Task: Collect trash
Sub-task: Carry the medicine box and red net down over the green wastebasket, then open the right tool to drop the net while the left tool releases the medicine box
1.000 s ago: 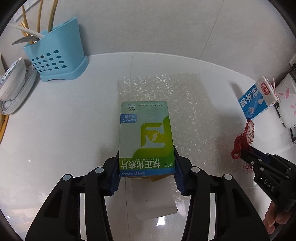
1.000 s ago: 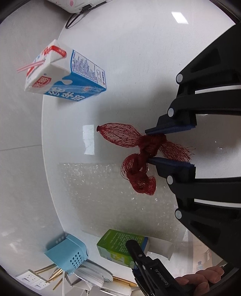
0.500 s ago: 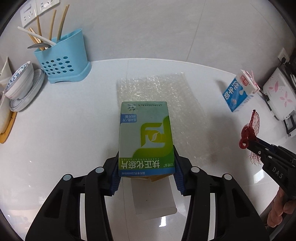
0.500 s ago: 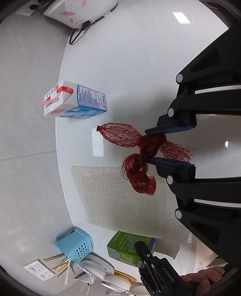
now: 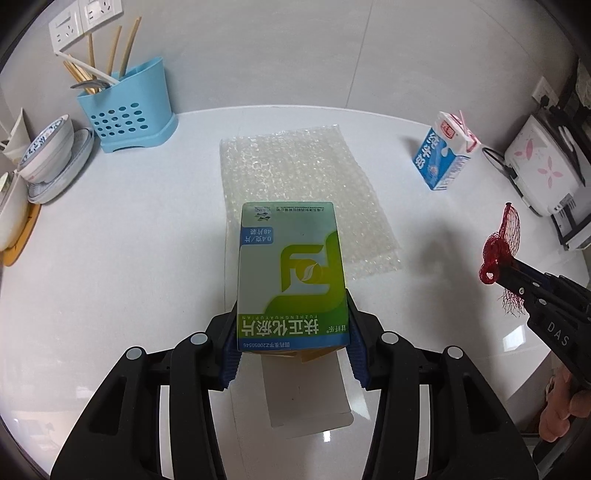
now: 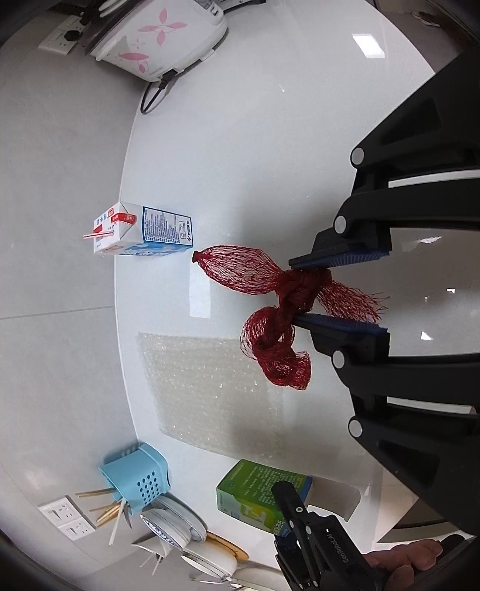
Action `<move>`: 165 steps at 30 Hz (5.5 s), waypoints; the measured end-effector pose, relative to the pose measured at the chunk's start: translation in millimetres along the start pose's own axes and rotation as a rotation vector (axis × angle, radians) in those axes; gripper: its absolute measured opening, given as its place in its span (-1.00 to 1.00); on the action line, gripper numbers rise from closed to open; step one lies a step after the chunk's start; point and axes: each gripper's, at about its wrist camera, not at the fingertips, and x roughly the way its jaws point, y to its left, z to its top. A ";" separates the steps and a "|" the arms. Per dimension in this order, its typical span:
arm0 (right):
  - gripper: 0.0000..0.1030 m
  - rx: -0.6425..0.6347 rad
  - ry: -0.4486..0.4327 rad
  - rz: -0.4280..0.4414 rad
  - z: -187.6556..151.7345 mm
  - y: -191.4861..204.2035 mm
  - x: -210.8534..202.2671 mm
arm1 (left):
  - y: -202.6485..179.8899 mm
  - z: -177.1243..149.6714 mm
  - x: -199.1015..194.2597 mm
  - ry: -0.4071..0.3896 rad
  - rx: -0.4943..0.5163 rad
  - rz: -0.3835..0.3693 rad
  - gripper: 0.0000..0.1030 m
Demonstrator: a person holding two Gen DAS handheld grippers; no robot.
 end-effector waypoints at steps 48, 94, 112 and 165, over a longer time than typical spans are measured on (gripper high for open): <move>-0.54 -0.045 -0.052 0.011 -150.6 -26.8 -105.9 | -77.3 -165.0 -96.0 -0.041 0.049 -0.079 -0.11; -0.54 -0.082 0.139 0.060 -281.0 -22.4 -46.0 | -83.6 -275.3 -31.2 0.061 0.081 -0.072 -0.11; -0.54 -0.113 0.258 0.061 -310.4 -20.5 31.3 | -71.7 -306.7 27.0 0.098 0.071 -0.064 -0.11; 0.85 0.064 0.220 -0.065 -330.6 -100.6 33.1 | -152.7 -326.2 109.2 0.241 0.206 -0.143 0.01</move>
